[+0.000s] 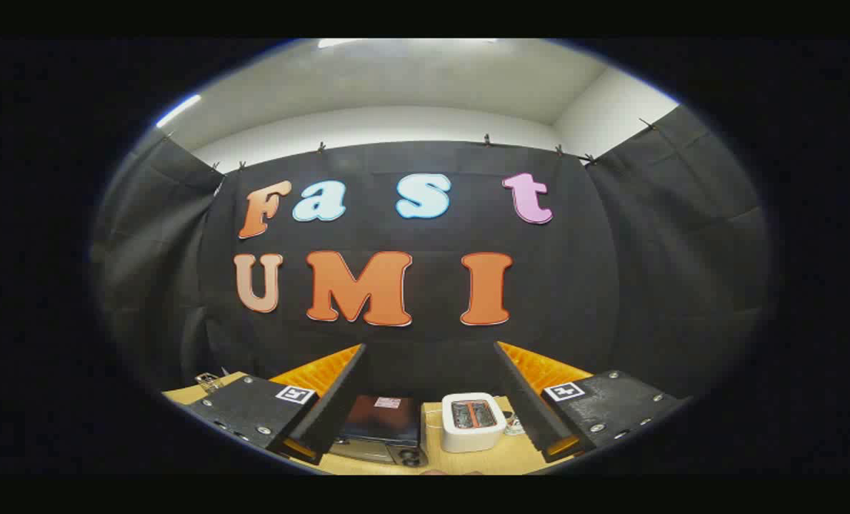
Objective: Open the toaster oven, put the food inside, and close the toaster oven door.
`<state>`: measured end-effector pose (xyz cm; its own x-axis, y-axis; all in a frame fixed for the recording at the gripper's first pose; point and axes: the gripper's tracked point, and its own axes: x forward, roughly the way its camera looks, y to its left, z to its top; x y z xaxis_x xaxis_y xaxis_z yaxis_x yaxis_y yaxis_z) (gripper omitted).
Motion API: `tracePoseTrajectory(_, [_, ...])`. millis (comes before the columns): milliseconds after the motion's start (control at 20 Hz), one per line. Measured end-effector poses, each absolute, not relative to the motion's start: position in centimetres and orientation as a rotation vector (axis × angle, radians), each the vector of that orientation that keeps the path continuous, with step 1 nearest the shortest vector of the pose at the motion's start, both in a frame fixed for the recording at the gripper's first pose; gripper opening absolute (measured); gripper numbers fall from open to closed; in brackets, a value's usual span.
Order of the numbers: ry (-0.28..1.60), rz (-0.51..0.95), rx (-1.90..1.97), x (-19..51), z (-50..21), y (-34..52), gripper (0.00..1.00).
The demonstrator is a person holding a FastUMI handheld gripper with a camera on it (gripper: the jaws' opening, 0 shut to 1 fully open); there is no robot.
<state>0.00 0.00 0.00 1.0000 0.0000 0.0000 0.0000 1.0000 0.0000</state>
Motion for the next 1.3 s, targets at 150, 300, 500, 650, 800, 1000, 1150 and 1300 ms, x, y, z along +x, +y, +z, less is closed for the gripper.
tracePoseTrajectory(150, [0.000, -0.006, 0.010, 0.1, 0.4, -0.1, 1.00])
tracePoseTrajectory(300, [0.003, -0.006, 0.031, 0.1, 0.6, 0.0, 1.00])
tracePoseTrajectory(500, [0.013, 0.001, 0.035, 0.2, 0.5, 0.4, 1.00])
tracePoseTrajectory(650, [0.020, 0.010, 0.019, 0.0, 0.2, 1.0, 1.00])
tracePoseTrajectory(800, [0.028, 0.021, 0.009, 0.2, -0.3, 1.9, 1.00])
tracePoseTrajectory(1000, [0.066, 0.039, 0.020, 0.5, -2.4, 3.9, 1.00])
tracePoseTrajectory(1150, [0.112, 0.053, 0.032, 0.6, -5.1, 6.0, 1.00])
tracePoseTrajectory(1300, [0.180, 0.077, 0.048, 0.9, -8.6, 8.8, 1.00])
